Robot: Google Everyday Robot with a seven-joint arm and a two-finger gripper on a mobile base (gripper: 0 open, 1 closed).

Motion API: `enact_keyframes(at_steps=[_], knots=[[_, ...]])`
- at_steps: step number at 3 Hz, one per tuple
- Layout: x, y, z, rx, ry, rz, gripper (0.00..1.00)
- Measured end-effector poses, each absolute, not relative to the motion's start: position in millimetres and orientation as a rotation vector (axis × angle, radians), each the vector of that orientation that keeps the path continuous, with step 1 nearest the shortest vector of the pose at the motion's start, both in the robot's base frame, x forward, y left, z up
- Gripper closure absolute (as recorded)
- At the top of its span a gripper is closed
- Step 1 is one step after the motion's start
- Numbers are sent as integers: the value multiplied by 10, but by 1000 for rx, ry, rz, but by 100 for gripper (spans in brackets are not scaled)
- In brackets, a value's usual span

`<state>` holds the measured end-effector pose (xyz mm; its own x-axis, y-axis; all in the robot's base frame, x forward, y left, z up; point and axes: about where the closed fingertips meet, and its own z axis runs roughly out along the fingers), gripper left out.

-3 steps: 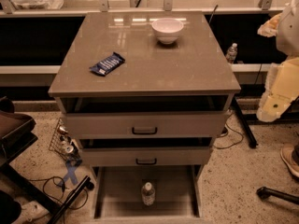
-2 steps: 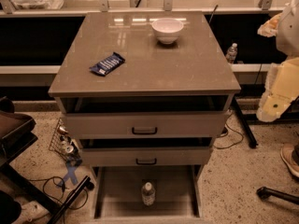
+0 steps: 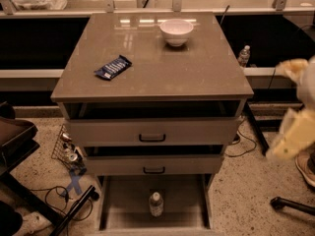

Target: Pick blue plastic bottle from bottom drawer and place on counter

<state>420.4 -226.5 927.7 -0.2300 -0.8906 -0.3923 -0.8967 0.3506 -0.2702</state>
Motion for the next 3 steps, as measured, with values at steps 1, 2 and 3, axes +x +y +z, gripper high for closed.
enact_keyframes(at_steps=[1,2,3], knots=[[3995,-2425,8610,-1437,2089,140,0],[3986,-2570,8081,-1253,2007,219,0],[4017,-2635,7663,-1166,1839,292,0]])
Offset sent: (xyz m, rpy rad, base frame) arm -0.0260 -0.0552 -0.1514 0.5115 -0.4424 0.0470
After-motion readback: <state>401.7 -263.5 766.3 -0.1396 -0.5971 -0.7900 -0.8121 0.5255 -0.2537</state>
